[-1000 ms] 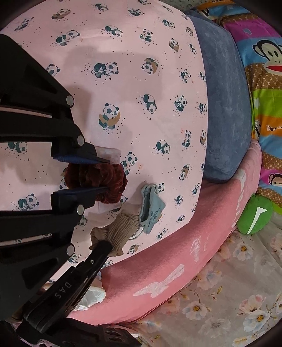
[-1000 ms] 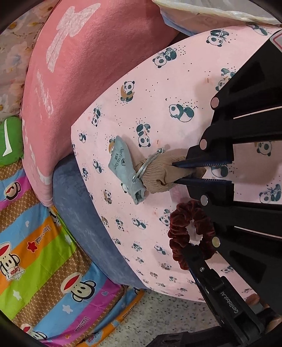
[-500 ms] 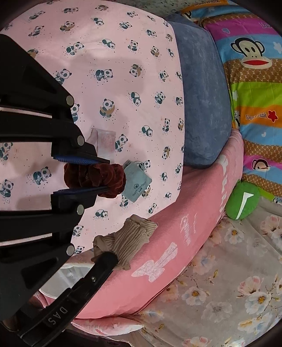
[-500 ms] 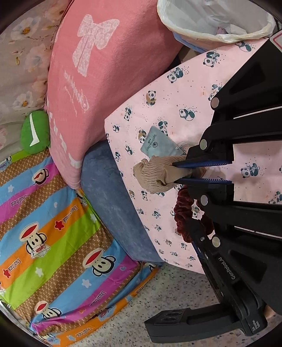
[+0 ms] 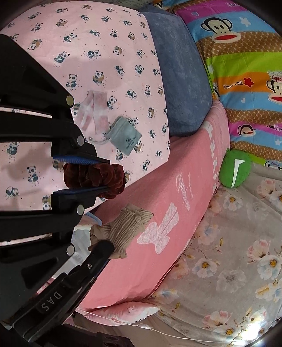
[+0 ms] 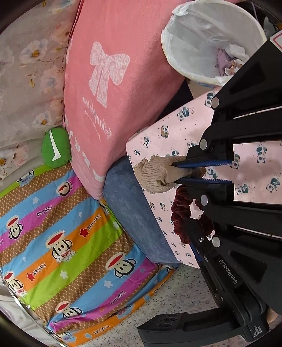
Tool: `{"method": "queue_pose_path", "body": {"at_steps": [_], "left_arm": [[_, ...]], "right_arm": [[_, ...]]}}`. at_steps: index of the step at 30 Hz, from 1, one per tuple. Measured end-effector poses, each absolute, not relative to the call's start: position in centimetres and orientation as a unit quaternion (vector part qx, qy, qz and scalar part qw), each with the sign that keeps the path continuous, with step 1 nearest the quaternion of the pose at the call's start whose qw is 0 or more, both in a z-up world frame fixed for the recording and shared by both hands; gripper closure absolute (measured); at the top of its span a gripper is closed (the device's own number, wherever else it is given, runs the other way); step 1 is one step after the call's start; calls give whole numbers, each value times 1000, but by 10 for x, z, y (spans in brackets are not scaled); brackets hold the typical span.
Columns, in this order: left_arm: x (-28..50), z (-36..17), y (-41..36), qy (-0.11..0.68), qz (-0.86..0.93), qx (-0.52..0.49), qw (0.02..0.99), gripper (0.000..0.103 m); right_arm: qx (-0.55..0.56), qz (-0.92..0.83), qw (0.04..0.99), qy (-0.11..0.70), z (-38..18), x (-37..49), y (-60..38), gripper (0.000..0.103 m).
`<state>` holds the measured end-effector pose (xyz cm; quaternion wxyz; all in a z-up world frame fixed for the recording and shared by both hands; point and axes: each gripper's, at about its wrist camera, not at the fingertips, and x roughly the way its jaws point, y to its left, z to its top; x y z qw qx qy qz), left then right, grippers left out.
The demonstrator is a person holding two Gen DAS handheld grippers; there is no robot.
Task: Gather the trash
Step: 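Carry the dark red scrunchie and beige stocking with both tools to the bin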
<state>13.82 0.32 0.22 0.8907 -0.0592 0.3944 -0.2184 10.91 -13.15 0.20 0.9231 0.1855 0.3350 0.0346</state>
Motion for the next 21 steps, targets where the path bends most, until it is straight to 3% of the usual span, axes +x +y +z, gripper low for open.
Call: {"method": "queue_pose_path", "body": {"at_steps": [21], "left_arm": [[90,10,-137,398,-315,14,862,85]], "right_arm": [[236,-73,922,298,5,17,-276,93]]}}
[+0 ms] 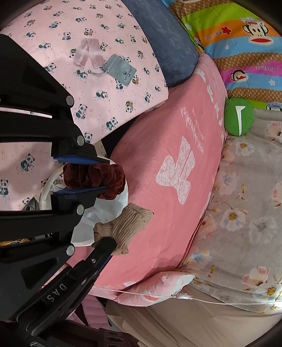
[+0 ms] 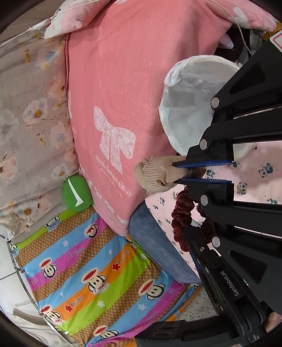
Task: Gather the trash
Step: 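Carry the dark red scrunchie and beige stocking with both tools to the bin, then open the left tool over the bin while the right tool releases the stocking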
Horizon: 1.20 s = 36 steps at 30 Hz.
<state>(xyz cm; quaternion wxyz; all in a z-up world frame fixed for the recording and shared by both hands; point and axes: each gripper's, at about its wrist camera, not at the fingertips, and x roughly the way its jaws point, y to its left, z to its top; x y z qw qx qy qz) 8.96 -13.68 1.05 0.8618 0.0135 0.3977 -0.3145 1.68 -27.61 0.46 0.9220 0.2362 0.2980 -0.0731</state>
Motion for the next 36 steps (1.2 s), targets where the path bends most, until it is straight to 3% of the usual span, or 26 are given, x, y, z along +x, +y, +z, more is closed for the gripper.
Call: {"method": "queue_pose_path", "body": {"at_steps": [15,17,19,21,25,36], "left_arm": [[75,-9,-186,423,-345,26,837,83],[76,-12,-187,428,-349,22,834,74],[77,-13,-186,428,-342,18,836,48],[76,-13,-183,421,-331,12,844,40],[79,-14,-178,421,-320,13,849,39],[94,-24,-140,425,-258,-5,868,38]], "right_arm": [[258,-117,907,311,-24,-11,-333,93],[259,-118,906,313,-26,-11,-335,92],[260,-122,906,313,-28,-12,-336,88],[259,-127,906,309,-28,-14,-336,87],[259,-130,907,307,-28,-15,-333,76],[247,-118,909,315,-27,-5,-318,68]]}}
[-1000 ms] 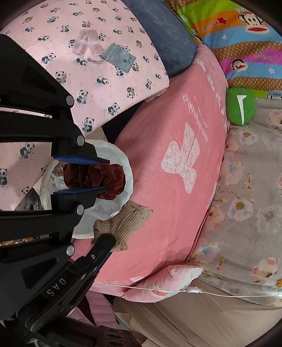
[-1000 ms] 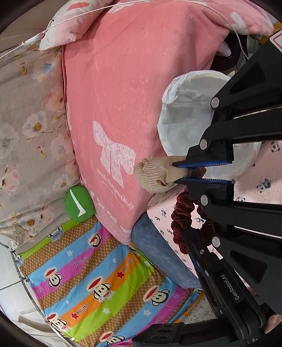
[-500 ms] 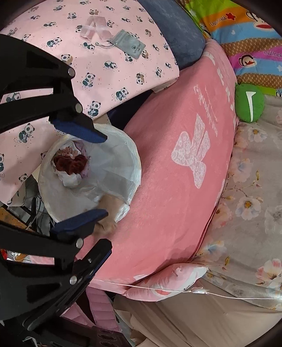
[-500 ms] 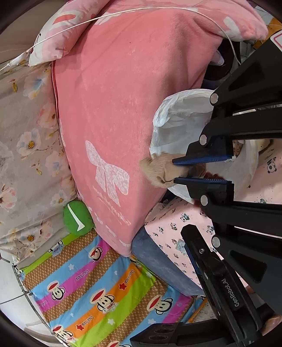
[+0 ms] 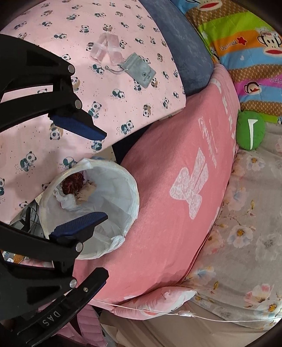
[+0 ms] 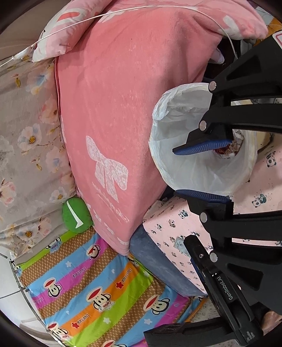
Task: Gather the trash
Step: 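Open the left tool over the bin while the right tool releases the stocking, then move both open tools back over the plastic bag and pouch, then grasp the clear plastic bag with the left tool while the right tool grasps the grey-blue pouch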
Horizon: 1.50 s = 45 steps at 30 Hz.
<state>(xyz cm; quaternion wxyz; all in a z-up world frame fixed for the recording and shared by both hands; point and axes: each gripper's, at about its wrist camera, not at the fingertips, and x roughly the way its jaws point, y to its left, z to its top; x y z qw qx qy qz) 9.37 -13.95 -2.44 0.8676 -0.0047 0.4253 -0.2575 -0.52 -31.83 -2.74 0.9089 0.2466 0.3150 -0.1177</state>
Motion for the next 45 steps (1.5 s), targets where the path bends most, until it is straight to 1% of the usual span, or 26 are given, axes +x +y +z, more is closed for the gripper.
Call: {"method": "queue_pose_path", "body": {"at_steps": [9,21,24,29,33,40,45], "left_arm": [[114,-39,-83,437,-201,-34,876,36],[137,-58,-3,445,-137,-58,883,36],[143,-64,17,450,-120,-67,882,29],[157,-77,51,458,-96,-83,880,28],[169,-88,77,468,-72,-100,875,22],[197,-110,111,489,-46,-128,861,22],[216,-124,115,505,-48,-141,850,22]], "right_arm": [[228,-94,911,330,-29,13,-289,68],[188,-45,911,365,-39,60,-218,67],[175,-32,910,374,-42,76,-194,61],[148,-6,908,393,-52,105,-154,60],[134,9,905,404,-60,127,-126,60],[109,32,898,425,-80,169,-83,60],[89,44,894,436,-96,201,-58,60]]}}
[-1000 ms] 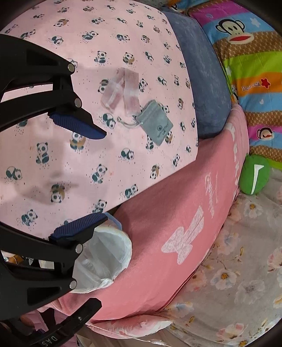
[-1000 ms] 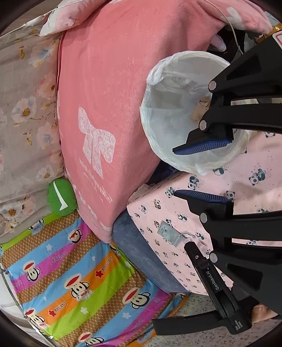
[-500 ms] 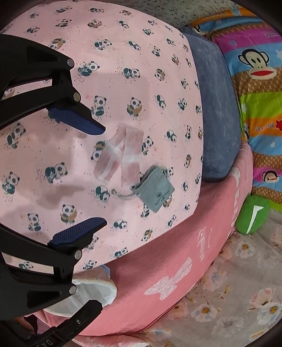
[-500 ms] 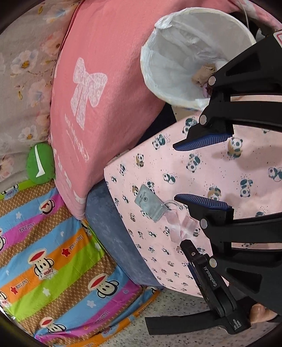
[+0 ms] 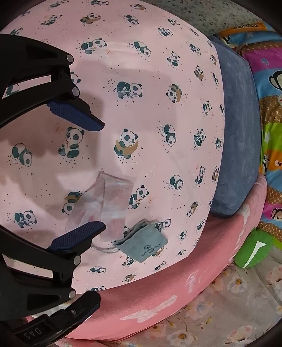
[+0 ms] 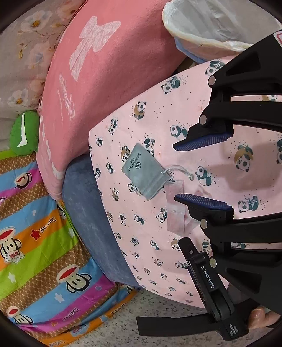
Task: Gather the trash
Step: 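Grasp the clear plastic bag with the left tool while the right tool grasps the grey-blue pouch, then carry the plastic bag and grey-blue pouch with both tools over the bin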
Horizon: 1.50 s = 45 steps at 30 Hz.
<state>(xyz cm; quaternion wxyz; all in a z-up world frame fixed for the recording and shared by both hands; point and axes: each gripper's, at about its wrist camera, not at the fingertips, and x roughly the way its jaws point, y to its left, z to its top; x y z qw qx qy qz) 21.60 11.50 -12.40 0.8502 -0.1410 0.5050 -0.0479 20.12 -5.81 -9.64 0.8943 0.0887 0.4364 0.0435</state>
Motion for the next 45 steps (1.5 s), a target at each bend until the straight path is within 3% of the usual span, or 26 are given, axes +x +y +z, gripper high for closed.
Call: {"method": "queue_pose_path", "body": {"at_steps": [5,10,14,20,24,28,32,45], "left_arm": [[230,-132,108,517,-62,-143,842,26],[240,-142,112,534,-70,-154,829,44],[240,-145,114,535,-72,-149,828,50],[242,-145,110,535,-85,-142,829,67],[242,-146,109,536,-96,-143,827,78],[240,-142,105,535,-104,-137,827,85],[235,-136,101,532,-105,-130,830,89],[216,-81,74,492,-123,-109,855,92]], "right_arm": [[78,47,892,442,-116,230,-45,56],[61,45,887,456,-132,253,-39,56],[56,45,882,466,-146,268,-37,56],[50,48,876,477,-165,284,-31,56],[49,53,874,481,-173,289,-29,61],[63,71,867,489,-177,291,-31,77],[62,75,864,493,-172,288,-30,90],[106,71,894,430,-110,232,-61,91]]}}
